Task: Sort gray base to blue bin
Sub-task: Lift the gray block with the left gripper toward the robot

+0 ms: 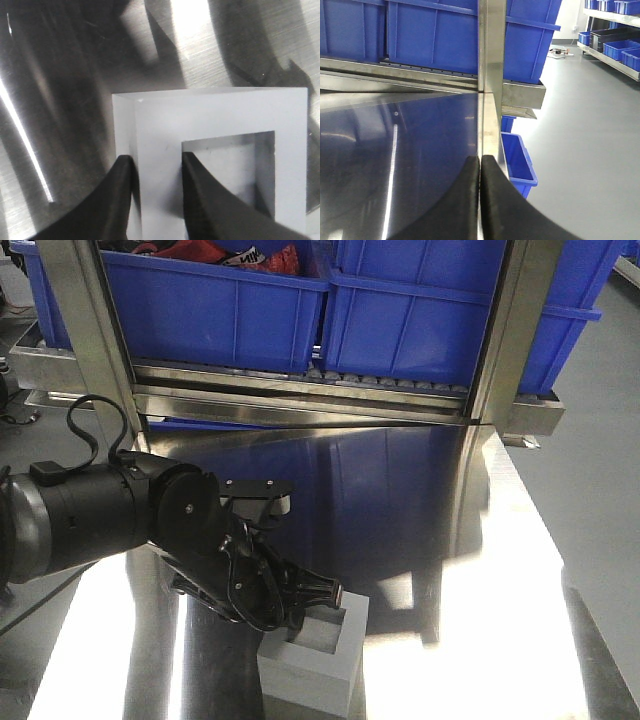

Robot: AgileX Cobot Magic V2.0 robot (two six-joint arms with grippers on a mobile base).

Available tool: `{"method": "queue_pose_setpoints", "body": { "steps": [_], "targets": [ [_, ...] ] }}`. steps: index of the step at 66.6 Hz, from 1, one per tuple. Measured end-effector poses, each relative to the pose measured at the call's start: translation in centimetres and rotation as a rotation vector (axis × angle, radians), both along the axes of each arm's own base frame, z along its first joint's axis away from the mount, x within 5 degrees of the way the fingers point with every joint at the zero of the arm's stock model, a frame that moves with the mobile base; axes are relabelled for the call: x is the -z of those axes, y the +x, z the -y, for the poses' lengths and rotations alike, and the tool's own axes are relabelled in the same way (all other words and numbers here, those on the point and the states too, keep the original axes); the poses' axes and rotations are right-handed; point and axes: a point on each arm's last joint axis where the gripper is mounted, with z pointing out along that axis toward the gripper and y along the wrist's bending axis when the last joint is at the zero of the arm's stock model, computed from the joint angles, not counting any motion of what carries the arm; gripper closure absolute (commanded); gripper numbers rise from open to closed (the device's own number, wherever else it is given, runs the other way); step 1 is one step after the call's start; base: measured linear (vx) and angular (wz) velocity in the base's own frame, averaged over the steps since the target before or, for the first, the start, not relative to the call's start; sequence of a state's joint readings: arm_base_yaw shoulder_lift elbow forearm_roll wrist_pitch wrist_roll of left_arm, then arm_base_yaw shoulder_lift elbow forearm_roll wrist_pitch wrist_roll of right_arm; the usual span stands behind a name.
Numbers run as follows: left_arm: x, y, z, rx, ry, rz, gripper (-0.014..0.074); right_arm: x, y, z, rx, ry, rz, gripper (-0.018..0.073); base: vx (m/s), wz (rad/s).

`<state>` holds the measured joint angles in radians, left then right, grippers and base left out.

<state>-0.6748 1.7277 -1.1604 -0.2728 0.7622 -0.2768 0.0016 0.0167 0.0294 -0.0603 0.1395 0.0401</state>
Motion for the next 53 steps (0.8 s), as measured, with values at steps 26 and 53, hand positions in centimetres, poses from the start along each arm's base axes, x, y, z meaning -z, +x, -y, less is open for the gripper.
{"method": "queue_pose_setpoints", "body": {
  "steps": [26,53],
  "targets": [
    [-1.5,0.1,-0.6,0.055,0.003,0.130,0.0603,0.0,0.0,0.0,0.000,0.000,0.000,0.0568,0.00,0.00],
    [-6.8,-2.1,-3.3,0.024,-0.163,0.492,0.0603,0.0,0.0,0.0,0.000,0.000,0.000,0.0568,0.00,0.00]
  ]
}}
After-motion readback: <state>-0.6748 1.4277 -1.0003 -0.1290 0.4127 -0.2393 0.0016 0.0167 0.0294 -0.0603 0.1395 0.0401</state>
